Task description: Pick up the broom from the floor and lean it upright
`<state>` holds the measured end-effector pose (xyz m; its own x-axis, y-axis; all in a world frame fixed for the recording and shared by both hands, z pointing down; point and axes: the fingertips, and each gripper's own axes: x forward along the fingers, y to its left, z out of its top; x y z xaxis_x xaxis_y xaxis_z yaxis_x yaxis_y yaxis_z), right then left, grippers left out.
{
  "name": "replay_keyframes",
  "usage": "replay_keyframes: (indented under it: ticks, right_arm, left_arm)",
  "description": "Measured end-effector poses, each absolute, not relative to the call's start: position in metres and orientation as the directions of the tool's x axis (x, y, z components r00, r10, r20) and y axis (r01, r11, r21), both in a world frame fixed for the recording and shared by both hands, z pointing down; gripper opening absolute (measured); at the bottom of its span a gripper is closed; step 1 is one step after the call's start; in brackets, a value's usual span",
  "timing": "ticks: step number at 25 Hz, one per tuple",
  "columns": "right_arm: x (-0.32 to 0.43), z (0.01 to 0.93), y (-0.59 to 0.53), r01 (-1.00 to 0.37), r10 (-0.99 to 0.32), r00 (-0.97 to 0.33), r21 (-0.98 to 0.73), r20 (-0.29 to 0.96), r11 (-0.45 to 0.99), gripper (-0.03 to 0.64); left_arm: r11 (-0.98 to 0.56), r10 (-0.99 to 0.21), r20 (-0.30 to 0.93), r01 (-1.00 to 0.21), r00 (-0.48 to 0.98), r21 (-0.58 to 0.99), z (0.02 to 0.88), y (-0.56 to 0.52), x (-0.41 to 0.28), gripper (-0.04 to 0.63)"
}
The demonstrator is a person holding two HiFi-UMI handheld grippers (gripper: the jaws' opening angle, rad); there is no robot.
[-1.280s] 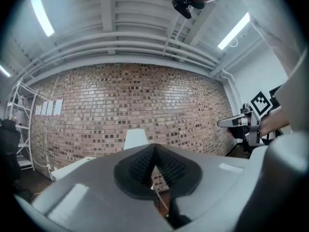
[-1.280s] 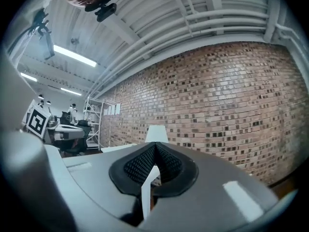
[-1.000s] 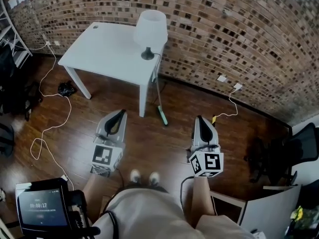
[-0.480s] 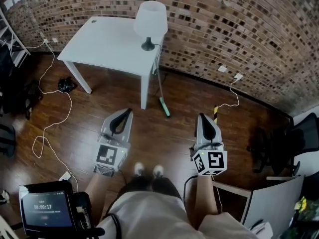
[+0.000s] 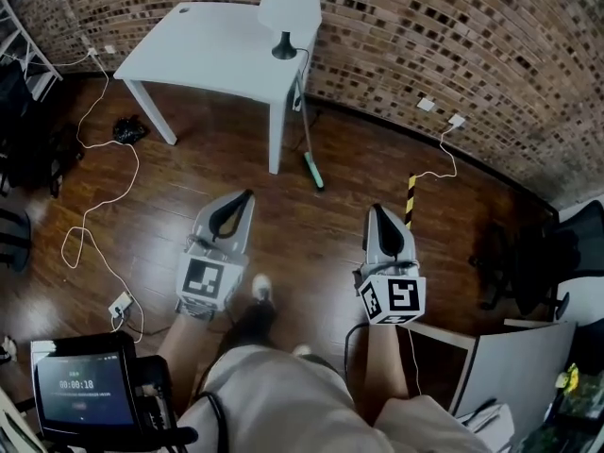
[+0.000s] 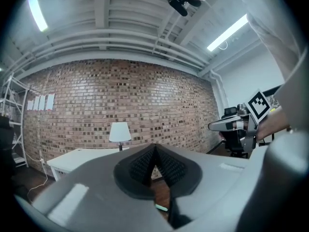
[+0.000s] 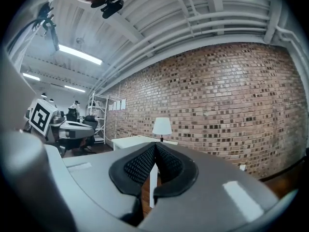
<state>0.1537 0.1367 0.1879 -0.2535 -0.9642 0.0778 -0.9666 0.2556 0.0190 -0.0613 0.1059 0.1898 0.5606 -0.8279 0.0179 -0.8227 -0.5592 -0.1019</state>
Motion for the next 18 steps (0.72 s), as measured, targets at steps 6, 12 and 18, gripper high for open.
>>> replay_keyframes:
  ticks: [6, 12, 18]
  right_arm:
    - [0.183, 0.178, 0.224, -0.961, -0.959, -0.277, 0.009, 0.057, 0.277, 0.012]
    - [0.218, 0.172, 0.327, -0.958, -0.956, -0.286, -0.004, 0.061, 0.286, 0.012]
    - [0.239, 0.161, 0.395, -0.959, -0.957, -0.283, -0.03, 0.058, 0.281, 0.012]
  left_arm:
    - [-0.514, -0.857, 0.012, -0.854, 0.515, -0.078, 0.183, 0.194, -0.044, 0.0]
    - [-0.485, -0.874, 0.02, -0.871, 0.485, -0.085, 0.177, 0.301, -0.02, 0.0]
    - [-0.471, -0.881, 0.008, -0.877, 0.472, -0.098, 0.157, 0.367, -0.004, 0.0]
